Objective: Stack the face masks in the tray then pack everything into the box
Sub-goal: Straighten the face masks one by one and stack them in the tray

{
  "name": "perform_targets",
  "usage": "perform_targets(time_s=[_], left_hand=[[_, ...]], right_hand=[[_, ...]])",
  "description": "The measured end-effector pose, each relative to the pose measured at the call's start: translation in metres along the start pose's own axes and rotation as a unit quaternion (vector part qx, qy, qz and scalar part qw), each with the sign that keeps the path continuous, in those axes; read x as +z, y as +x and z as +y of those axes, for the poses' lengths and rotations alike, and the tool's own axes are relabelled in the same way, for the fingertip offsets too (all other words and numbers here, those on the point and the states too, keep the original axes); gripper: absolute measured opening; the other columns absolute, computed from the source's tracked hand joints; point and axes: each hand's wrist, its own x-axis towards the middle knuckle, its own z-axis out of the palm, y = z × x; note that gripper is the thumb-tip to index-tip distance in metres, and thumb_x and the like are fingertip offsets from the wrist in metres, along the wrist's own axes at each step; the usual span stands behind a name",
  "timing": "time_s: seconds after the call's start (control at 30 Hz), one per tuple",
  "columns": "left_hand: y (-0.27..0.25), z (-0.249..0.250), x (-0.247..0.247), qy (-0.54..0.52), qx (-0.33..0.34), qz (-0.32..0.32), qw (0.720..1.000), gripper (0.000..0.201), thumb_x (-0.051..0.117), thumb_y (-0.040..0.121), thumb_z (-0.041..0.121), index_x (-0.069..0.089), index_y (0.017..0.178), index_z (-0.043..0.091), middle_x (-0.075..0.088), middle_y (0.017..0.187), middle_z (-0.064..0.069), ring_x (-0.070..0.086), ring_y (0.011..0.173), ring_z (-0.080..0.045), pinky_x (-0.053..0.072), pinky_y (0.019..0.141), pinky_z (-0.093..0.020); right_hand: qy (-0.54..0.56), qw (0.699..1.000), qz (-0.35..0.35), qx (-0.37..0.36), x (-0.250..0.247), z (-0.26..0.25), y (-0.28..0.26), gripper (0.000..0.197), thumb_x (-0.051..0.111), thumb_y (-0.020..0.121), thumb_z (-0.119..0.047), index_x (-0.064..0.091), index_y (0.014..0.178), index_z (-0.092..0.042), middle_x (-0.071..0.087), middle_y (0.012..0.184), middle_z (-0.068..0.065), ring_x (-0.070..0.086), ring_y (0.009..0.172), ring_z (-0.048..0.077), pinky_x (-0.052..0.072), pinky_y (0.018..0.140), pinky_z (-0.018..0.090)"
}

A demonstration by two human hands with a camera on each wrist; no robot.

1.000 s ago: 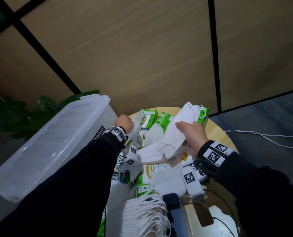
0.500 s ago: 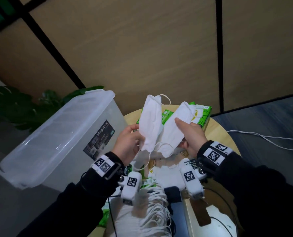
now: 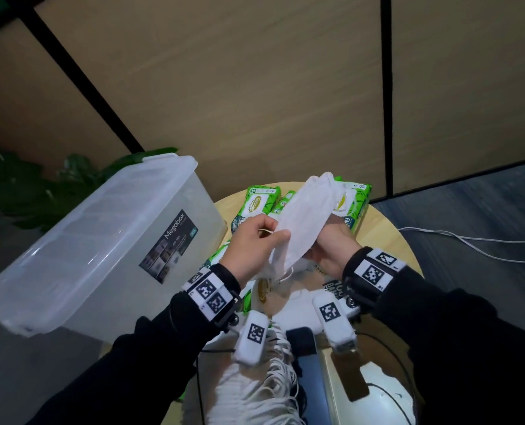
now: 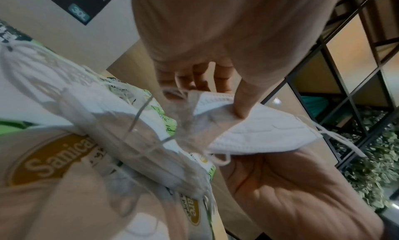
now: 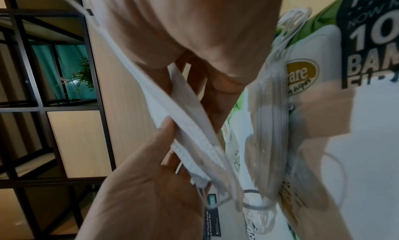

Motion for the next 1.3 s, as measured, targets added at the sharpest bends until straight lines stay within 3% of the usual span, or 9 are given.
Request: perform_targets(time_s=[0.3, 0.4, 0.53, 0.67, 0.77, 0.87, 1.1, 1.17, 1.3], left_hand=[[0.006, -0.017, -0.038, 0.078, 0.027, -0.001, 0.997, 0.024, 0.083, 0.084, 0.013, 0.063, 0.074, 0.021, 0.068, 0.073, -0.008, 0.061, 0.068, -0.020, 0.047, 0.061, -0.033], [0.004, -0.027, -0.068, 0.116, 0.035, 0.009, 0.993, 0.024, 0.083, 0.083, 0.013, 0.063, 0.074, 0.022, 0.070, 0.075, -0.009, 0.063, 0.069, -0.019, 0.049, 0.065, -0.037], [-0.005, -0.030, -0.099, 0.144, 0.043, 0.011, 0.989, 0.022, 0.083, 0.084, 0.012, 0.062, 0.078, 0.014, 0.072, 0.078, -0.011, 0.065, 0.068, -0.018, 0.049, 0.065, -0.034], [-0.012, -0.024, -0.108, 0.169, 0.069, 0.011, 0.983, 0.022, 0.083, 0.084, 0.011, 0.062, 0.080, 0.009, 0.071, 0.076, -0.009, 0.064, 0.067, -0.016, 0.051, 0.066, -0.030], [-0.015, -0.015, -0.105, 0.159, 0.083, 0.003, 0.984, 0.022, 0.083, 0.084, 0.010, 0.062, 0.081, 0.008, 0.072, 0.077, -0.008, 0.065, 0.069, -0.016, 0.052, 0.067, -0.028], [-0.015, -0.009, -0.098, 0.135, 0.090, -0.024, 0.986, 0.018, 0.084, 0.083, 0.009, 0.066, 0.082, 0.009, 0.074, 0.081, -0.010, 0.069, 0.074, -0.019, 0.056, 0.071, -0.031], [-0.015, -0.008, -0.107, 0.250, -0.002, -0.079, 0.965, 0.025, 0.082, 0.084, 0.041, 0.077, 0.075, 0.019, 0.067, 0.059, 0.005, 0.053, 0.048, -0.004, 0.042, 0.052, -0.022], [-0.017, -0.016, -0.114, 0.259, -0.017, -0.074, 0.963, 0.032, 0.081, 0.085, 0.043, 0.075, 0.067, 0.017, 0.065, 0.057, 0.003, 0.053, 0.050, -0.006, 0.044, 0.053, -0.026], [-0.021, -0.026, -0.128, 0.179, -0.045, -0.032, 0.982, 0.038, 0.080, 0.086, 0.037, 0.070, 0.069, 0.004, 0.067, 0.064, -0.009, 0.059, 0.057, -0.021, 0.051, 0.056, -0.033]], right_hand=[[-0.011, 0.996, 0.067, -0.051, -0.009, -0.007, -0.003, 0.015, 0.060, 0.100, -0.018, 0.072, 0.096, -0.009, 0.074, 0.083, 0.008, 0.073, 0.073, 0.025, 0.064, 0.058, 0.041], [0.005, 0.994, 0.104, -0.030, -0.015, -0.017, 0.003, 0.030, 0.060, 0.101, -0.018, 0.064, 0.073, -0.008, 0.069, 0.066, 0.009, 0.066, 0.056, 0.020, 0.064, 0.062, 0.044], [0.034, 0.999, 0.028, 0.029, -0.013, -0.017, 0.003, 0.043, 0.050, 0.098, -0.014, 0.041, 0.056, -0.016, 0.047, 0.047, 0.011, 0.056, 0.048, 0.025, 0.059, 0.070, 0.046], [-0.076, 0.995, -0.053, 0.046, -0.003, -0.011, -0.002, 0.024, 0.057, 0.095, -0.030, 0.047, 0.077, -0.017, 0.029, 0.053, 0.000, 0.030, 0.046, 0.018, 0.030, 0.052, 0.028], [-0.270, 0.958, -0.099, -0.023, -0.004, -0.003, -0.005, 0.043, 0.079, 0.085, -0.048, 0.049, 0.079, -0.018, 0.038, 0.053, -0.007, 0.032, 0.041, 0.011, 0.025, 0.047, 0.025], [-0.338, 0.934, -0.104, -0.054, -0.006, 0.000, -0.007, 0.041, 0.082, 0.087, -0.029, 0.054, 0.059, -0.021, 0.048, 0.039, -0.013, 0.040, 0.032, -0.002, 0.031, 0.042, 0.016], [-0.294, 0.951, -0.026, -0.089, -0.018, 0.000, 0.005, 0.029, 0.082, 0.086, -0.030, 0.064, 0.070, -0.013, 0.056, 0.059, -0.003, 0.048, 0.050, 0.012, 0.036, 0.055, 0.026], [-0.285, 0.954, -0.018, -0.088, -0.021, -0.001, 0.007, 0.027, 0.082, 0.085, -0.031, 0.071, 0.081, -0.007, 0.063, 0.067, 0.002, 0.055, 0.056, 0.013, 0.041, 0.060, 0.027], [-0.282, 0.955, 0.003, -0.089, -0.023, 0.000, 0.009, 0.030, 0.082, 0.085, -0.029, 0.064, 0.066, -0.015, 0.066, 0.065, -0.003, 0.057, 0.059, 0.014, 0.042, 0.060, 0.027]])
